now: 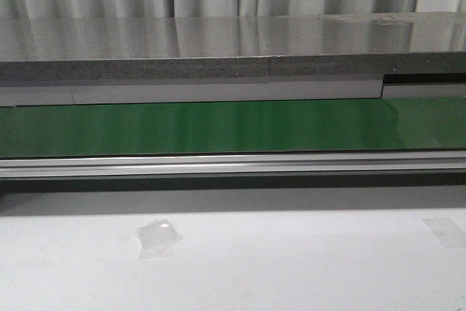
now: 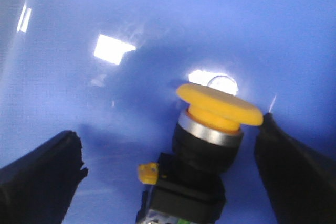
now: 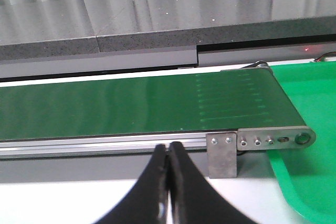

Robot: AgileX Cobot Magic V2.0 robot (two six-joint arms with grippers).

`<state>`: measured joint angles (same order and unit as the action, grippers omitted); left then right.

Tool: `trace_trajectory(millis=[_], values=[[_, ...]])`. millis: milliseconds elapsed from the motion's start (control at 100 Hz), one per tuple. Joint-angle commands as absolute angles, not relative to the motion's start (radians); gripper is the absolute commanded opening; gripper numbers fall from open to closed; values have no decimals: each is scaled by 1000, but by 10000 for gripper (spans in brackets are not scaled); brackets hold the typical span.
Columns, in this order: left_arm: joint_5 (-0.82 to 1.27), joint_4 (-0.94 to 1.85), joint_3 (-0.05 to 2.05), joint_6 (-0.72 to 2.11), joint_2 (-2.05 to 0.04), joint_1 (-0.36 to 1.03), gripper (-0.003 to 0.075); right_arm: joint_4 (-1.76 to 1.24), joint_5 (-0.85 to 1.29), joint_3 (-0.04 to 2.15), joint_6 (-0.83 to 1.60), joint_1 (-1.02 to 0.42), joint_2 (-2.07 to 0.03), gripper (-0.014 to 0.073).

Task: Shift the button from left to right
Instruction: 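Lift the button with the left gripper and set it on the belt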

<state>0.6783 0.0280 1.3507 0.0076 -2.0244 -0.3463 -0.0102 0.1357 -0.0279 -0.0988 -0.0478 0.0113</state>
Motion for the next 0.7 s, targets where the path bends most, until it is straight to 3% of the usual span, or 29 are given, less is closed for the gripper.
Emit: trace_trajectory(millis=[0,80,200,340,460,690], values=[[654,43,1373,0,-1979,-347,604,0,54,-12,-97,-48,28,-68],[654,43,1373,0,-1979,-347,505,0,54,-12,-97,-48,28,-68],[658,43,1373,0,-1979,-347,277,0,54,-12,-97,-48,28,-68],[660,43,1373,0,-1979,-347,81,0,54,-12,-97,-48,28,-68],[667,43,1373,0,-1977,-347,16,0,54,-12,-97,-48,28,-68],[668,43,1375,0,-1920,-347,11,0,54,-12,-97,-48,28,-68]])
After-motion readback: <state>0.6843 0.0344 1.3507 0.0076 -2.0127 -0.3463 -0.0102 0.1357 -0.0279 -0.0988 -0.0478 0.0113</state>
